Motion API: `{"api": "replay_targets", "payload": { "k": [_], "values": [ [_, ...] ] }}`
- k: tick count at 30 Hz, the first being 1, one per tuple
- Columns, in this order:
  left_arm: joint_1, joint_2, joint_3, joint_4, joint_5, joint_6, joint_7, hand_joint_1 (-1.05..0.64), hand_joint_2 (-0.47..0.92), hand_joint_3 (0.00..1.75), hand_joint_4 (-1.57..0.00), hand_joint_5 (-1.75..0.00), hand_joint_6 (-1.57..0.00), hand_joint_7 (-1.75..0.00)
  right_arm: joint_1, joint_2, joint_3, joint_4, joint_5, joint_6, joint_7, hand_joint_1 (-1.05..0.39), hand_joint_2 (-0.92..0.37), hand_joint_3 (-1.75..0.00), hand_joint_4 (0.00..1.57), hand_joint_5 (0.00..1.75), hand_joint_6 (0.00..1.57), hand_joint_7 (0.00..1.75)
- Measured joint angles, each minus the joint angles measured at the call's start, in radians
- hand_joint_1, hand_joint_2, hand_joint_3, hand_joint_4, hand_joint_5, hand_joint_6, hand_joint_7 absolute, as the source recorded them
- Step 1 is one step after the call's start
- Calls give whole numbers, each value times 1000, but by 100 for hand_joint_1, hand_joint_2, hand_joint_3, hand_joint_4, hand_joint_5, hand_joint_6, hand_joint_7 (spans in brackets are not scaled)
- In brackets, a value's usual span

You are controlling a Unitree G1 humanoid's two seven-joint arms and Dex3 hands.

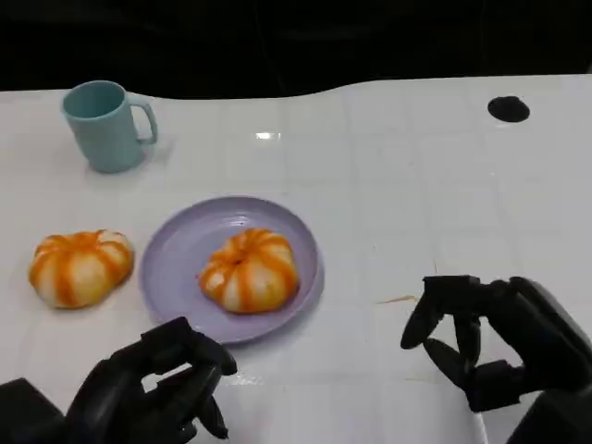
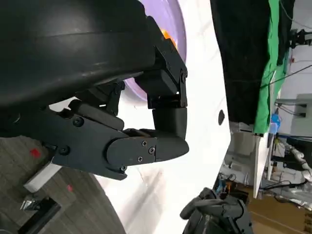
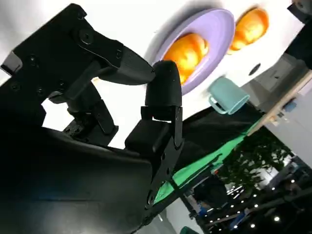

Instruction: Grasp the bread from the table and place it into the plate.

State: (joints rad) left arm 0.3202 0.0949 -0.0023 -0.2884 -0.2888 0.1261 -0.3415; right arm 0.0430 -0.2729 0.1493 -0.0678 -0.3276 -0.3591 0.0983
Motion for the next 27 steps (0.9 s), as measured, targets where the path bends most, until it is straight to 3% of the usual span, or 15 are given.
{"api": "replay_targets", "payload": {
  "k": [16, 27],
  "values": [
    [-1, 3, -3, -1, -2, 7, 0, -49, 92, 40, -72, -160, -73, -121, 176, -35, -62, -175, 7, 93, 53, -9, -37, -121, 94, 175, 83, 131],
    [-7, 4, -2, 1, -2, 9, 0, -48, 92, 41, -73, -159, -73, -120, 235, -30, -78, -180, 1, 67, 9, -6, -37, -124, 95, 175, 84, 133]
  ]
}}
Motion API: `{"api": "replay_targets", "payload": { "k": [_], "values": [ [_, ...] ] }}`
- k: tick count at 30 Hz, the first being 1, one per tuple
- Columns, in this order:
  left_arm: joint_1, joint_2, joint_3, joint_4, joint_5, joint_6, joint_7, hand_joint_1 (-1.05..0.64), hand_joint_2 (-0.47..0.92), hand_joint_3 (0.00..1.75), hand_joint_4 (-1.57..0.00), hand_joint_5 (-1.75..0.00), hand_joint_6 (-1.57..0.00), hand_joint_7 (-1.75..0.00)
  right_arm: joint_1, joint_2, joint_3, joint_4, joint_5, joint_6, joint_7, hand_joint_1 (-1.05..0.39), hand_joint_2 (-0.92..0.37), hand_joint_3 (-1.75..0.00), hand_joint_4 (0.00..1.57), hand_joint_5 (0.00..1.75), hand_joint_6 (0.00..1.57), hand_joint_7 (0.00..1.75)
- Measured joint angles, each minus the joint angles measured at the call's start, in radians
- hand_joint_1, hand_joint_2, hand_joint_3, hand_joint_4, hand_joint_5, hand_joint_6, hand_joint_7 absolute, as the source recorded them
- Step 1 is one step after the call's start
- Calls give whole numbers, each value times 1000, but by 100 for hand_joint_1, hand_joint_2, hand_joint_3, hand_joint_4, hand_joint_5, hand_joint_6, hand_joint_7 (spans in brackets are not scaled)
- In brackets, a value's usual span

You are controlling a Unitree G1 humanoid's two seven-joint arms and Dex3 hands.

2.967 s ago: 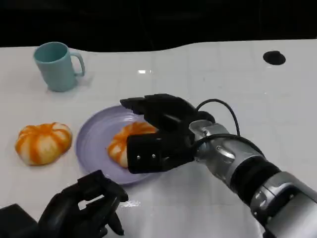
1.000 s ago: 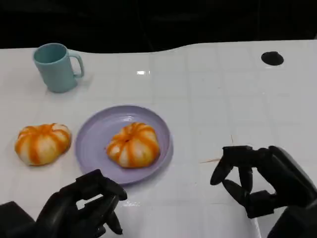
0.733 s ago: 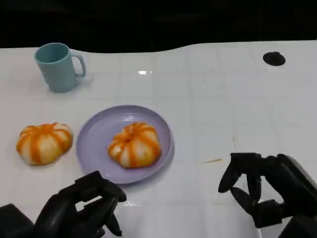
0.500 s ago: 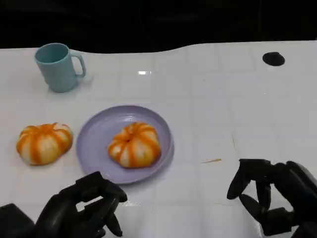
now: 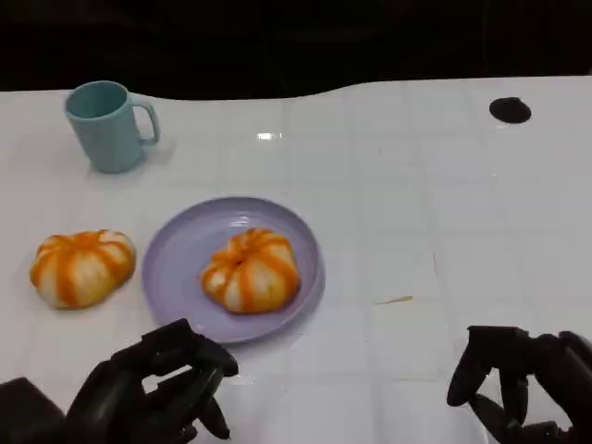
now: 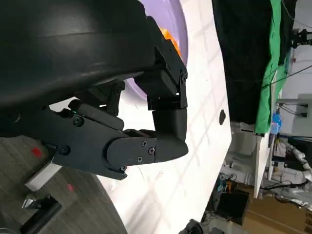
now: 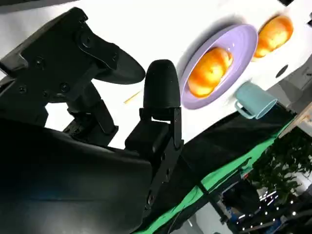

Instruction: Grasp the bread from the table and place it into the plate.

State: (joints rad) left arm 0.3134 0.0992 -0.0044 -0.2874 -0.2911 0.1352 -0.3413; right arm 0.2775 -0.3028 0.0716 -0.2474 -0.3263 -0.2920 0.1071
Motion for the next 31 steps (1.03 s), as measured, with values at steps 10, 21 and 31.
{"api": "replay_targets", "payload": {
  "k": [10, 21, 31],
  "values": [
    [-8, 0, 1, 2, -9, 5, 0, -47, 92, 41, -72, -160, -73, -119, -1, 11, 1, 41, -17, -19, -45, -4, -34, -125, 97, 175, 85, 136],
    [-9, 1, 5, 11, -9, 3, -1, -46, 92, 41, -72, -161, -73, -119, -16, 25, 4, 71, -37, -43, -64, -3, -31, -127, 97, 175, 87, 134],
    [-16, 6, 12, 33, -11, -2, -10, -46, 92, 39, -72, -161, -74, -119, -27, 36, 8, 90, -37, -60, -70, -2, -29, -127, 97, 175, 88, 132]
  ]
}}
